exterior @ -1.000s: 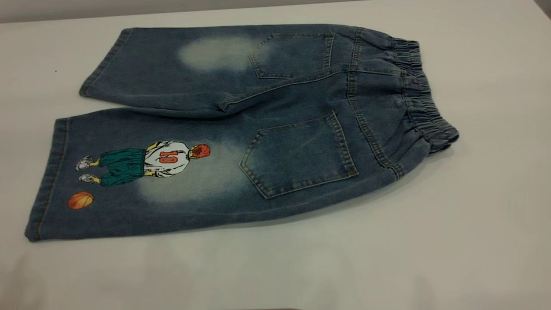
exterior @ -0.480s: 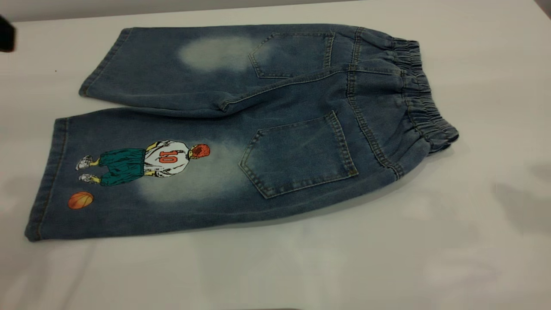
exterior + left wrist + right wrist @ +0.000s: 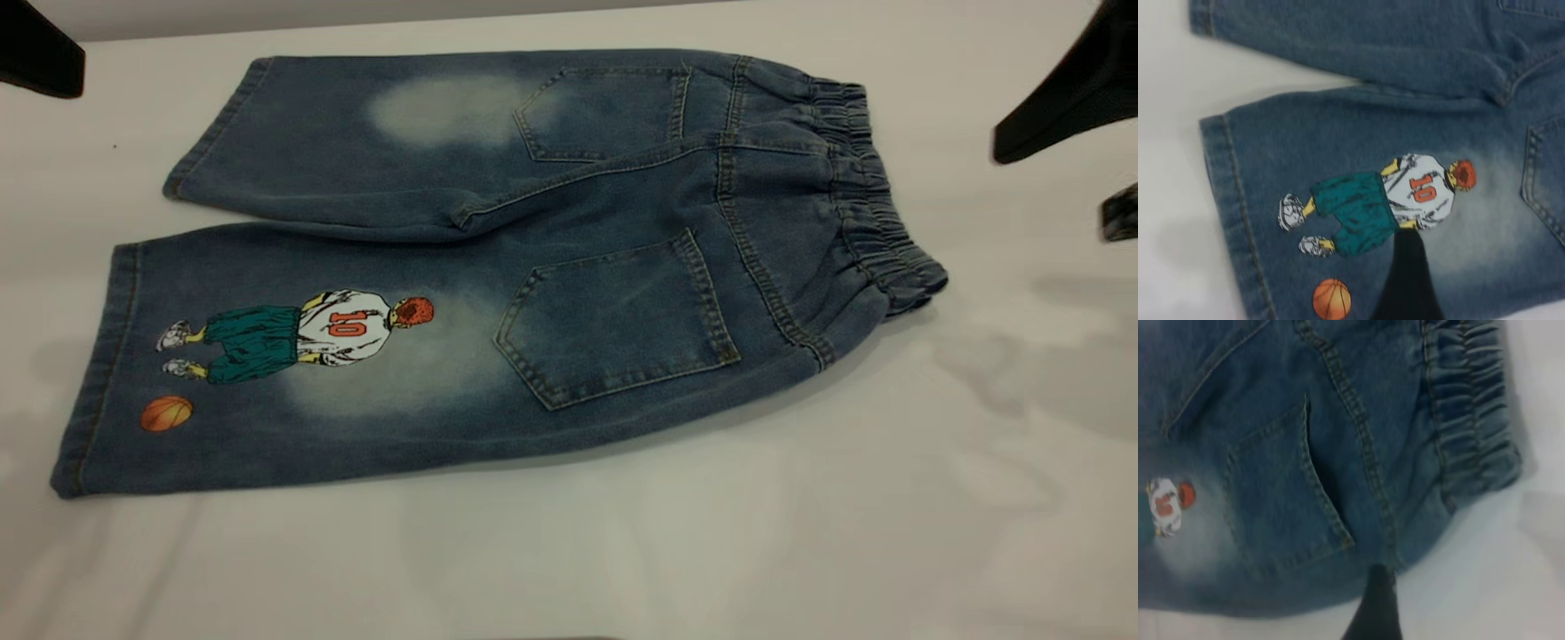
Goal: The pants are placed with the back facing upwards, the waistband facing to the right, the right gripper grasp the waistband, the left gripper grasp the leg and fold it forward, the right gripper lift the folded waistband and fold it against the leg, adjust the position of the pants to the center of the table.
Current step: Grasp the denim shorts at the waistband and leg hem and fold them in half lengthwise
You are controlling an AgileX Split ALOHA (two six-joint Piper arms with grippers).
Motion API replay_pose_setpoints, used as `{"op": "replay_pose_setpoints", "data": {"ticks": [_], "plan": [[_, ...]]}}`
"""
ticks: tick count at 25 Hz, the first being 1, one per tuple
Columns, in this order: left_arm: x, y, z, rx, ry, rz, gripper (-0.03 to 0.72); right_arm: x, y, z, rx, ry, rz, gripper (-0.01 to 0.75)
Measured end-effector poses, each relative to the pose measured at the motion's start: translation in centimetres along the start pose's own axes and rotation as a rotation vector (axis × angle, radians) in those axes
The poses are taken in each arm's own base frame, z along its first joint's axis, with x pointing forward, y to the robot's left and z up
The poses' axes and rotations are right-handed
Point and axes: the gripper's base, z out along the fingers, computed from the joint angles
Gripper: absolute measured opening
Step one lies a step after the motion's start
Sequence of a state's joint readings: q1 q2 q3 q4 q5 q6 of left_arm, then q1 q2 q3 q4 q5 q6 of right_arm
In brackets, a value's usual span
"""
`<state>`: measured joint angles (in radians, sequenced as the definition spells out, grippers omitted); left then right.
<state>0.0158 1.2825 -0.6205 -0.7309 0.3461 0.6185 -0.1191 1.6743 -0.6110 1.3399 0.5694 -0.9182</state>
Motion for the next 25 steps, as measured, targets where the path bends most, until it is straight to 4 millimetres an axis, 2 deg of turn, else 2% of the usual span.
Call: {"op": "replay_pose_setpoints", "data": {"ticks": [5,11,18,25], "plan": [[-0.1,0.0,0.0,-0.004,-0.011,-0.009,0.517,-0.2,-1.7,2.9,-0.017,-0.003,0.059,0.584],[-0.2,0.0,0.0,0.001,-0.017,-0.03,0.517,0.4,-3.2,5.8,-0.076,0.033,0.125,0.584],[-0.2,0.0,0.0,0.002,-0.018,-0.033,0.517,0.2,-4.0,7.4,-0.092,0.047,0.139,0.584],[-0.2,0.0,0.0,0.001,-0.018,-0.033,0.517,-0.5,-4.1,7.9,-0.096,0.038,0.129,0.584]]}}
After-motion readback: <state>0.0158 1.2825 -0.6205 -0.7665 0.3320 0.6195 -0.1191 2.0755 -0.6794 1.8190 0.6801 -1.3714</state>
